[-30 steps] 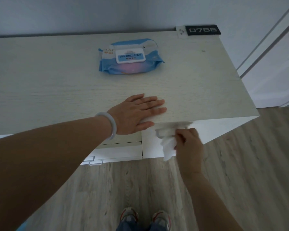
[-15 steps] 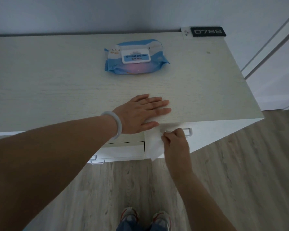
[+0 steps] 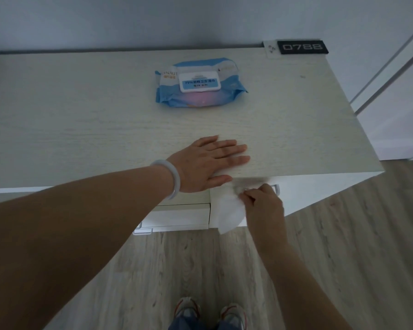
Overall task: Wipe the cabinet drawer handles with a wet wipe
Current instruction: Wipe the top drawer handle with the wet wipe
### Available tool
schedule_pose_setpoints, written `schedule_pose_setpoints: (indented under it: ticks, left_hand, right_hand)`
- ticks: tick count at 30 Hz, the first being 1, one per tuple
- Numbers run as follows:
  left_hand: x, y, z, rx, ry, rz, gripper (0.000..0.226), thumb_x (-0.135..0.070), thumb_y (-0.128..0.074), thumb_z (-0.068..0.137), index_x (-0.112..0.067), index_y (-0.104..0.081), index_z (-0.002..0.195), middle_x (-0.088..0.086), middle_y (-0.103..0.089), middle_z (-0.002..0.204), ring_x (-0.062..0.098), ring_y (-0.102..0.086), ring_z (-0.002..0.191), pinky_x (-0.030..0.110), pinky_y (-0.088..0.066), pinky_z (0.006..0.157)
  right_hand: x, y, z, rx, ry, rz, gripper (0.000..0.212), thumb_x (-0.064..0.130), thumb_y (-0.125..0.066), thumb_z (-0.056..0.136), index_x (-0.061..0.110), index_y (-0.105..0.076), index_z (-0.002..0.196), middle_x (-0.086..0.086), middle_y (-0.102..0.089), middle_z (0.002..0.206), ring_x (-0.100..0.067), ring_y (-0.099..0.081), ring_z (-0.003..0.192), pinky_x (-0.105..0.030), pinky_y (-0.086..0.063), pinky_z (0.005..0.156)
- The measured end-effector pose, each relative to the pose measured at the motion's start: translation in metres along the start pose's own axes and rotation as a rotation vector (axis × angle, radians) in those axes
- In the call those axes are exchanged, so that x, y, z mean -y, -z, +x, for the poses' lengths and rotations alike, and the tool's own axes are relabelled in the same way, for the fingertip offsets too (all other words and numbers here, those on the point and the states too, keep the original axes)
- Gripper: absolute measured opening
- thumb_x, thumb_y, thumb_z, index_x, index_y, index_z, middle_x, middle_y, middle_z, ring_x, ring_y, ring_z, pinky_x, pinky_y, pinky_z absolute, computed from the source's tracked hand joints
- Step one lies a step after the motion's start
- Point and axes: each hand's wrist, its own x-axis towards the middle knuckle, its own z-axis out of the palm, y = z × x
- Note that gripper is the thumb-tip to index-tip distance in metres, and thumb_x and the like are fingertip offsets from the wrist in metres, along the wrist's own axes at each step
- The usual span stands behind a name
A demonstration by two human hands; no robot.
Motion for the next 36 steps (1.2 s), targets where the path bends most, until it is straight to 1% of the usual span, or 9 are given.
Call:
schedule_pose_setpoints:
  ticks: [4,9,12,16,21,25,28,32,36]
  left_hand:
    - [0.000,0.001,0.000,-0.006,0.000,-0.009,0.056,-0.050,-0.022,0.102,-0.032,-0.014,0.155,-0.008,-0.012,0.163,0.014,-0.013,0.150,0.040,-0.012,0.122]
    - [0.000,0.001,0.000,0.003,0.003,-0.003,0.056,-0.049,-0.024,0.103,-0.032,-0.013,0.155,-0.008,-0.012,0.163,0.013,-0.012,0.150,0.040,-0.011,0.122]
    - [0.000,0.001,-0.001,0.006,0.007,-0.008,0.056,-0.050,-0.022,0.102,-0.033,-0.013,0.155,-0.008,-0.012,0.163,0.013,-0.012,0.150,0.040,-0.011,0.122]
    - [0.000,0.000,-0.001,0.007,0.005,0.005,0.056,-0.050,-0.021,0.102,-0.033,-0.012,0.155,-0.008,-0.011,0.163,0.013,-0.011,0.150,0.039,-0.009,0.122]
    - [0.000,0.001,-0.001,0.004,0.010,-0.005,0.056,-0.050,-0.021,0.102,-0.033,-0.013,0.155,-0.008,-0.011,0.163,0.013,-0.011,0.150,0.040,-0.011,0.122]
    - [0.001,0.000,-0.001,0.013,0.011,0.000,0.056,-0.051,-0.021,0.103,-0.034,-0.010,0.155,-0.009,-0.009,0.163,0.012,-0.008,0.150,0.040,-0.010,0.122]
    - [0.001,0.000,-0.001,0.010,0.007,0.001,0.056,-0.050,-0.022,0.103,-0.034,-0.010,0.155,-0.009,-0.008,0.163,0.012,-0.008,0.150,0.040,-0.010,0.122]
    - [0.001,-0.001,0.000,-0.006,0.006,0.005,0.056,-0.050,-0.022,0.103,-0.033,-0.011,0.155,-0.009,-0.009,0.163,0.012,-0.010,0.150,0.039,-0.011,0.122]
    - [0.001,0.000,-0.001,-0.010,0.005,0.002,0.056,-0.050,-0.022,0.102,-0.033,-0.014,0.155,-0.009,-0.011,0.163,0.013,-0.012,0.150,0.040,-0.012,0.122]
  right_hand:
    - [0.004,-0.001,0.004,-0.037,-0.109,-0.020,0.019,0.016,-0.061,0.092,0.001,-0.073,0.086,-0.007,-0.061,0.087,-0.020,-0.055,0.067,-0.032,-0.049,0.069]
    - [0.029,-0.024,0.011,0.000,-0.225,-0.015,0.028,0.025,-0.054,0.096,0.001,-0.067,0.092,-0.011,-0.060,0.098,-0.028,-0.060,0.082,-0.030,-0.040,0.070]
    - [0.024,-0.019,0.007,0.026,-0.145,-0.049,0.022,0.022,-0.058,0.094,0.003,-0.068,0.095,-0.008,-0.059,0.102,-0.027,-0.060,0.082,-0.030,-0.043,0.071]
    - [0.001,0.002,-0.003,0.019,0.087,-0.027,0.012,0.015,-0.070,0.086,0.003,-0.072,0.084,-0.001,-0.060,0.081,-0.015,-0.056,0.062,-0.027,-0.052,0.065]
    - [-0.007,0.007,0.003,0.053,-0.075,0.132,0.010,0.014,-0.070,0.086,0.005,-0.074,0.087,0.000,-0.059,0.081,-0.018,-0.059,0.063,-0.030,-0.056,0.064]
    - [0.014,-0.009,-0.005,0.129,0.058,-0.030,0.009,0.011,-0.064,0.090,0.002,-0.067,0.090,-0.002,-0.054,0.087,-0.019,-0.057,0.066,-0.032,-0.054,0.068]
    - [-0.010,0.013,0.004,0.108,0.136,-0.112,0.006,0.006,-0.068,0.086,0.001,-0.070,0.084,-0.004,-0.059,0.081,-0.016,-0.055,0.061,-0.028,-0.051,0.062]
    - [-0.036,0.035,0.012,0.002,0.078,-0.116,0.006,0.000,-0.072,0.080,-0.002,-0.073,0.086,-0.004,-0.061,0.077,-0.018,-0.057,0.060,-0.026,-0.051,0.064]
    - [-0.002,0.004,0.000,0.067,0.119,-0.084,0.007,0.003,-0.065,0.087,0.001,-0.070,0.083,-0.005,-0.061,0.084,-0.020,-0.059,0.063,-0.031,-0.054,0.064]
